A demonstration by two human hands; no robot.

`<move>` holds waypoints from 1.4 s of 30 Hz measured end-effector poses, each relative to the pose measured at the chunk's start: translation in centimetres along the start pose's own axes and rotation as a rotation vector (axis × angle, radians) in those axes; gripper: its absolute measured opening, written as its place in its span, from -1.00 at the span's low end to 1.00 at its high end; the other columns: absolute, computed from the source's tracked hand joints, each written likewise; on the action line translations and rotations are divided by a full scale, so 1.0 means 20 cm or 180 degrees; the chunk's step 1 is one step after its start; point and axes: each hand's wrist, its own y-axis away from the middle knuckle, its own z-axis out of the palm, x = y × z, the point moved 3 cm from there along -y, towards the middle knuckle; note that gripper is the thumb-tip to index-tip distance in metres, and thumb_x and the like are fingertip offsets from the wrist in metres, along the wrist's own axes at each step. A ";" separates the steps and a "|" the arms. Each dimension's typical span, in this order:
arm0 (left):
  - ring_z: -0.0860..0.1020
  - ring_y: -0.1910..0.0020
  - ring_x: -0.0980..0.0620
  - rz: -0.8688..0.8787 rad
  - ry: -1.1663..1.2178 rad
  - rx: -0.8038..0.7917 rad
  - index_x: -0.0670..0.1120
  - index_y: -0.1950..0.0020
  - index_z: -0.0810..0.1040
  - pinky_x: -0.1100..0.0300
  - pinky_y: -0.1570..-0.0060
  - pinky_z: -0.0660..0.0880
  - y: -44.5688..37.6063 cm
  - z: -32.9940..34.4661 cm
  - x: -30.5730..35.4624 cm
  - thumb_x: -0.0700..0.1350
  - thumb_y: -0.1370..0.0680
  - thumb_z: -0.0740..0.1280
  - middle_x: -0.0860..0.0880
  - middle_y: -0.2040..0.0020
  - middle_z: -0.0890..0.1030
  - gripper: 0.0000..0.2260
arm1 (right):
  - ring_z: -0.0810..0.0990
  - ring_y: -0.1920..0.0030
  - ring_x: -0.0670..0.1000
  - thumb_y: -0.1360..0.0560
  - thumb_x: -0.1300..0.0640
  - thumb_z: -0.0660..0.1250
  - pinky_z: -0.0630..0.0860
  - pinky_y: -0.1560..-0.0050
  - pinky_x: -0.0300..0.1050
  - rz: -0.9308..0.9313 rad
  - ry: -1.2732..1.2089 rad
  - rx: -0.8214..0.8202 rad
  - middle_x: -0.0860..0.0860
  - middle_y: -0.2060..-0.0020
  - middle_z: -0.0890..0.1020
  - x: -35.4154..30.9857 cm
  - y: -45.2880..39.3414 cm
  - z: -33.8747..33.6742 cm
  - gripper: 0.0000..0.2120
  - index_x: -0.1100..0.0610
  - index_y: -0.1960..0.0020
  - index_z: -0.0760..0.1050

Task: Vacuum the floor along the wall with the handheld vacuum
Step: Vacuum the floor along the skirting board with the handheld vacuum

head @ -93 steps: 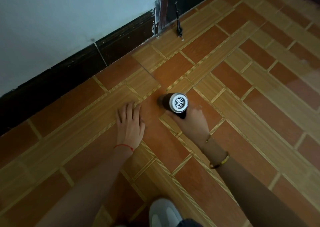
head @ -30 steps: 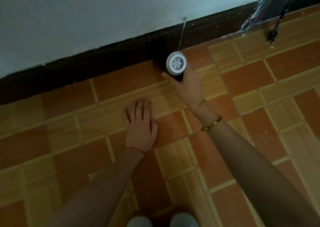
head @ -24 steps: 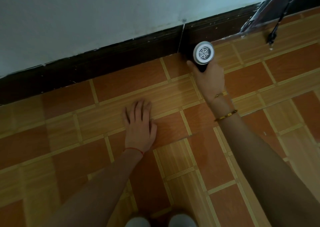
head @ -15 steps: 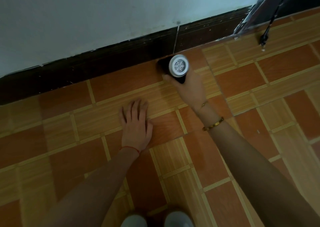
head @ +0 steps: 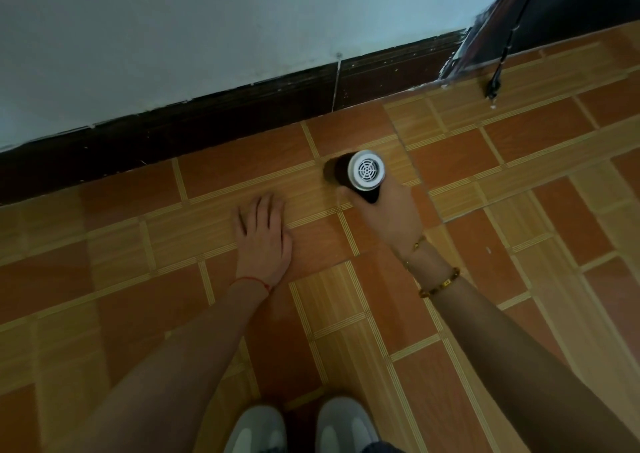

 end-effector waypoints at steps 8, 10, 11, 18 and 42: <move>0.19 -0.55 -0.19 -0.0424 0.0104 0.0126 -0.16 -0.53 0.26 -0.29 -0.52 0.03 0.10 -0.11 -0.26 0.05 -0.64 -0.06 -0.21 -0.52 0.29 -0.48 | 0.52 -0.07 -0.19 -0.44 -0.11 0.45 0.32 0.15 -0.64 -0.0385 -0.0116 -0.1129 -0.05 -0.13 0.62 -0.16 0.31 0.15 -0.35 0.07 -0.42 0.33; 0.18 -0.55 -0.22 -0.0505 0.0095 0.0155 -0.17 -0.52 0.26 -0.28 -0.53 0.01 0.16 -0.14 -0.34 0.05 -0.63 -0.05 -0.23 -0.53 0.28 -0.48 | 0.55 -0.12 -0.12 -0.44 -0.11 0.44 0.33 0.14 -0.59 -0.0413 -0.0102 -0.1193 -0.04 -0.14 0.62 -0.18 0.32 0.16 -0.36 0.06 -0.42 0.33; 0.19 -0.54 -0.24 -0.0548 0.0052 0.0185 -0.18 -0.52 0.27 -0.29 -0.53 0.02 0.19 -0.15 -0.37 0.04 -0.63 -0.04 -0.23 -0.52 0.29 -0.48 | 0.56 -0.14 -0.10 -0.44 -0.11 0.44 0.33 0.12 -0.57 -0.0401 -0.0115 -0.1156 -0.04 -0.13 0.63 -0.20 0.31 0.17 -0.38 0.06 -0.41 0.35; 0.26 -0.49 -0.28 -0.0885 -0.0026 0.0213 -0.20 -0.49 0.29 -0.33 -0.47 0.14 0.39 -0.28 -0.55 0.01 -0.60 -0.03 -0.24 -0.50 0.31 -0.48 | 0.60 -0.07 0.00 -0.44 -0.19 0.40 0.50 0.07 -0.18 -0.0426 0.0117 -0.0519 0.01 -0.10 0.65 -0.32 0.14 0.26 -0.42 0.08 -0.35 0.40; 0.28 -0.48 -0.24 -0.1946 -0.0005 0.0552 -0.13 -0.49 0.30 -0.29 -0.45 0.20 0.80 -0.30 -0.99 -0.02 -0.62 0.04 -0.21 -0.49 0.34 -0.55 | 0.56 -0.19 0.02 -0.45 -0.12 0.42 0.42 0.00 -0.29 -0.0954 -0.0121 -0.0996 0.04 -0.22 0.59 -0.84 0.13 0.83 -0.32 0.13 -0.45 0.29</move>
